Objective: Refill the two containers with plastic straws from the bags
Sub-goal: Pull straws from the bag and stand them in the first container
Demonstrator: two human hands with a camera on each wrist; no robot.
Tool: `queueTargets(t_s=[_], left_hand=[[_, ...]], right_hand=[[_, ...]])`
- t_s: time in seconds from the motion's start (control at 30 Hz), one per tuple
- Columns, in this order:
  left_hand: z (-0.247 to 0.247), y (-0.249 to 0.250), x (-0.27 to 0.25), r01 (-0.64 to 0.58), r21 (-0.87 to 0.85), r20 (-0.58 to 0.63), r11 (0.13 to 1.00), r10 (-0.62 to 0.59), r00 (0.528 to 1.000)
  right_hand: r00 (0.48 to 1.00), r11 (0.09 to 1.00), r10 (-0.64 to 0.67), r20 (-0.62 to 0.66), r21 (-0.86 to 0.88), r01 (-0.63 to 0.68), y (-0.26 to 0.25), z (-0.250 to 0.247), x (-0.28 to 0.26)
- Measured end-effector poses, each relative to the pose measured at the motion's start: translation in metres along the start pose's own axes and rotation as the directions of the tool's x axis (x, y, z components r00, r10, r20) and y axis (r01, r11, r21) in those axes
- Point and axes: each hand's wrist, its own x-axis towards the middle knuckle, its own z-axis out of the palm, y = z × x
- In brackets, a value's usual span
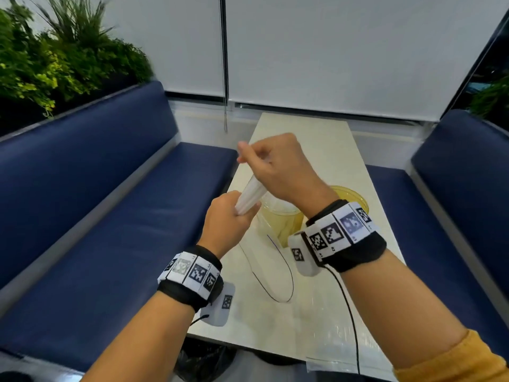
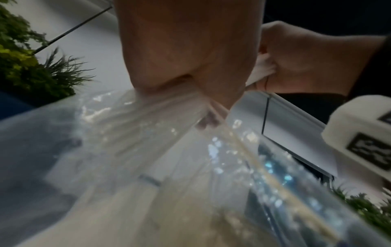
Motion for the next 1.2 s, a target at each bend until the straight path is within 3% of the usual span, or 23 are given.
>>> queueTargets(t_s=[0.07,0.13,0.2,0.23,0.3,0.4,0.5,0.57,0.63,0.7,0.77,0.87,1.07,1.2], left_hand=[[0.0,-0.004,0.001,0.013,-0.015,-0.003,1.0,-0.014,1.0],[-0.002,-0.005,0.002,0.017,-0.021,-0.015,1.0,-0.018,1.0],[-0.003,-0.003,0.005,0.033,-0.056,-0.03,0.998,-0.034,0.999],[-0.004,0.001,0.006,0.041,-0.088,-0.034,0.995,-0.044,0.998],[-0.005,0.008,0.007,0.041,-0.145,-0.039,0.989,-0.047,0.998],[-0.008,0.013,0.005,0.055,-0.154,-0.023,0.986,-0.06,0.998],[-0.01,0.002,0.003,0.093,-0.089,0.032,0.992,-0.091,0.995],[-0.013,-0.008,0.0,0.095,0.082,0.059,0.992,-0.1,0.993],[-0.02,-0.016,-0.003,0.083,0.12,0.08,0.989,-0.093,0.992],[-0.029,-0.023,-0.006,0.083,0.133,0.092,0.988,-0.096,0.991],[-0.039,-0.026,-0.005,0.078,0.178,0.1,0.981,-0.097,0.99],[-0.05,-0.024,0.001,0.054,0.183,0.085,0.982,-0.071,0.994],[-0.058,-0.019,0.013,-0.008,0.162,0.06,0.987,-0.002,0.998],[-0.06,-0.019,0.014,-0.024,0.141,0.075,0.99,0.013,0.997]], right_hand=[[0.997,0.957,0.072,-0.009,0.283,-0.066,0.001,0.007,-0.001],[0.981,0.823,0.148,-0.125,0.565,-0.053,0.0,0.008,-0.001],[0.94,0.702,0.282,-0.19,0.709,-0.067,-0.003,0.014,-0.003],[0.927,0.65,0.341,-0.157,0.752,-0.112,-0.003,0.02,-0.007],[0.929,0.518,0.369,0.026,0.824,-0.229,-0.008,0.039,-0.016],[0.894,0.586,0.415,0.168,0.703,-0.404,-0.016,0.057,-0.022],[0.886,0.54,0.435,0.158,0.742,-0.398,-0.013,0.051,-0.005],[0.895,0.498,0.441,0.071,0.81,-0.31,-0.005,0.03,0.015],[0.891,0.485,0.451,-0.054,0.853,-0.194,0.006,0.003,0.037],[0.874,0.529,0.449,-0.183,0.844,-0.094,0.023,-0.019,0.056],[0.852,0.617,0.448,-0.271,0.783,-0.075,0.046,-0.024,0.067],[0.851,0.726,0.458,-0.258,0.66,-0.191,0.081,-0.001,0.067],[0.813,0.734,0.574,-0.093,0.499,-0.461,0.132,0.064,0.037],[0.796,0.775,0.58,-0.174,0.419,-0.473,0.144,0.069,0.027]])
